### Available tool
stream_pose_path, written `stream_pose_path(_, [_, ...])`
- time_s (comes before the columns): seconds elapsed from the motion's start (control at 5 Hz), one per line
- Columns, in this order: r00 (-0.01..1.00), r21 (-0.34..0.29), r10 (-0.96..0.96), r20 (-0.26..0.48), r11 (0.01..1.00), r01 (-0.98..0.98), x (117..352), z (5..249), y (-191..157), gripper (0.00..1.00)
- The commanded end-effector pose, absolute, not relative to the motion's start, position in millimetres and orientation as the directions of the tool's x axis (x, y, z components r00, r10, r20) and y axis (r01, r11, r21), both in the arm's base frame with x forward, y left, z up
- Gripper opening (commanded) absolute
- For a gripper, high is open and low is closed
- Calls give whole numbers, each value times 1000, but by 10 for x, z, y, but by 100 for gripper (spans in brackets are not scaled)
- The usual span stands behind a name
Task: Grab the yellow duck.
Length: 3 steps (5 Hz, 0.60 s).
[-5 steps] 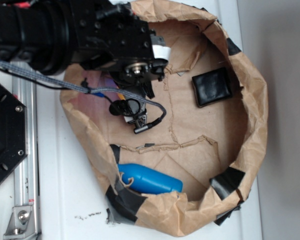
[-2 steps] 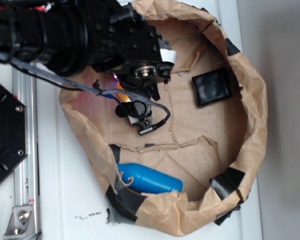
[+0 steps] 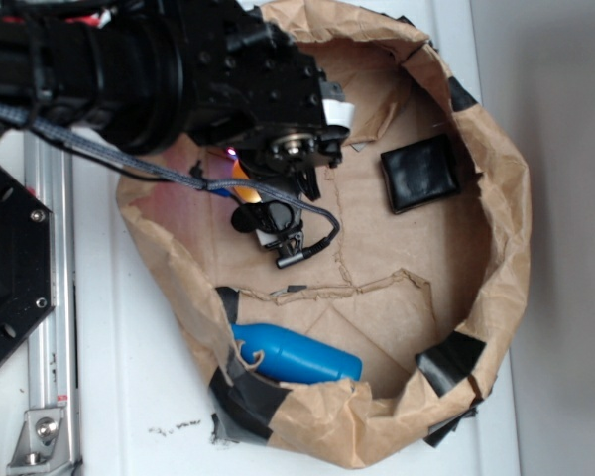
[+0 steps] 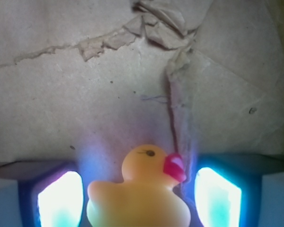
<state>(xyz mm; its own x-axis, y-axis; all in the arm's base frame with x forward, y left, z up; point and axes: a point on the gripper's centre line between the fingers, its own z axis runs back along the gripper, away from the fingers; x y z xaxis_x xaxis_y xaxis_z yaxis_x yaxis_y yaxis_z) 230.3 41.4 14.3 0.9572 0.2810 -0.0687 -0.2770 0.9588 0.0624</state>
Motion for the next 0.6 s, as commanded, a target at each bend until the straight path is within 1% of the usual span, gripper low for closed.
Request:
stream_pose_path(0.0, [957,61,290,-29,956,-288,2260,175,438,0])
stream_pose_path(0.4, [955,57,296,-22,954,-294,2247,217,464,0])
